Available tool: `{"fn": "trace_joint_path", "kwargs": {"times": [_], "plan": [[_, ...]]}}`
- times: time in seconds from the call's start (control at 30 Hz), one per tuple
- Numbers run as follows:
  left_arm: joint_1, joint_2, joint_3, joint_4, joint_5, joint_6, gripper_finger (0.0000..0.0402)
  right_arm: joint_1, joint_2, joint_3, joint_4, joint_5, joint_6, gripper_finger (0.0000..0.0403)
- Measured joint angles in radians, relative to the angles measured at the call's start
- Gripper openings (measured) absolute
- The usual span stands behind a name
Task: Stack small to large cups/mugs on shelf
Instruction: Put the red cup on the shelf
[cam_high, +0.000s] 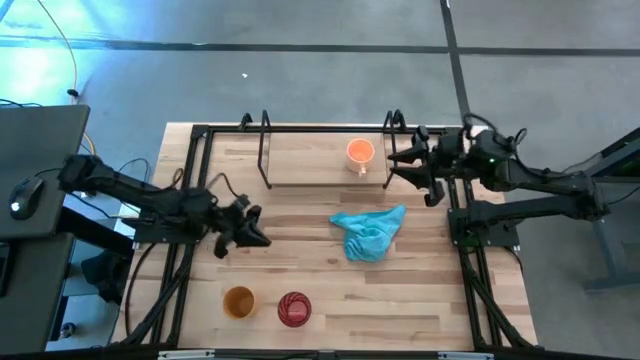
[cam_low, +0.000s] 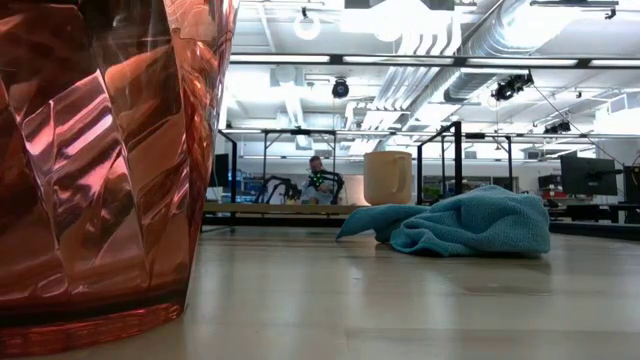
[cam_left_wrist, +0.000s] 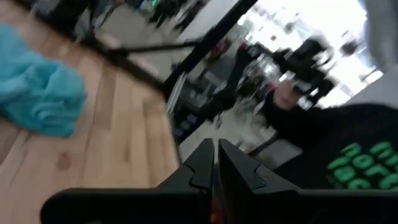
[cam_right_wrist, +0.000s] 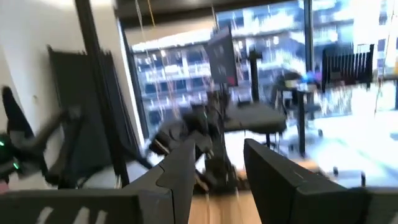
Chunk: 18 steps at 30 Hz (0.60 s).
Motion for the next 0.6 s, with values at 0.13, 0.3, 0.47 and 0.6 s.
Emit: {"fn": "trace_joint_path", "kwargs": {"times": [0.13, 0.3, 0.47, 0.6], "plan": [[-0.039, 0.121, 0.101, -0.123, 0.008, 0.041, 0.0012, 0.0, 0.0, 0.0, -0.09, 0.002, 0.008, 0.013], [-0.078, 0.241, 0.209, -0.212, 0.008, 0.082, 0.0012, 0.0, 0.0, 0.0, -0.118, 0.003, 0.029, 0.013], [-0.081, 0.313, 0.289, -0.255, 0.016, 0.084, 0.0012, 0.0, -0.001, 0.0, -0.157, 0.027, 0.029, 0.013], [-0.081, 0.34, 0.357, -0.331, 0.038, 0.094, 0.0012, 0.0, -0.002, 0.0, -0.232, 0.044, 0.025, 0.013]]}}
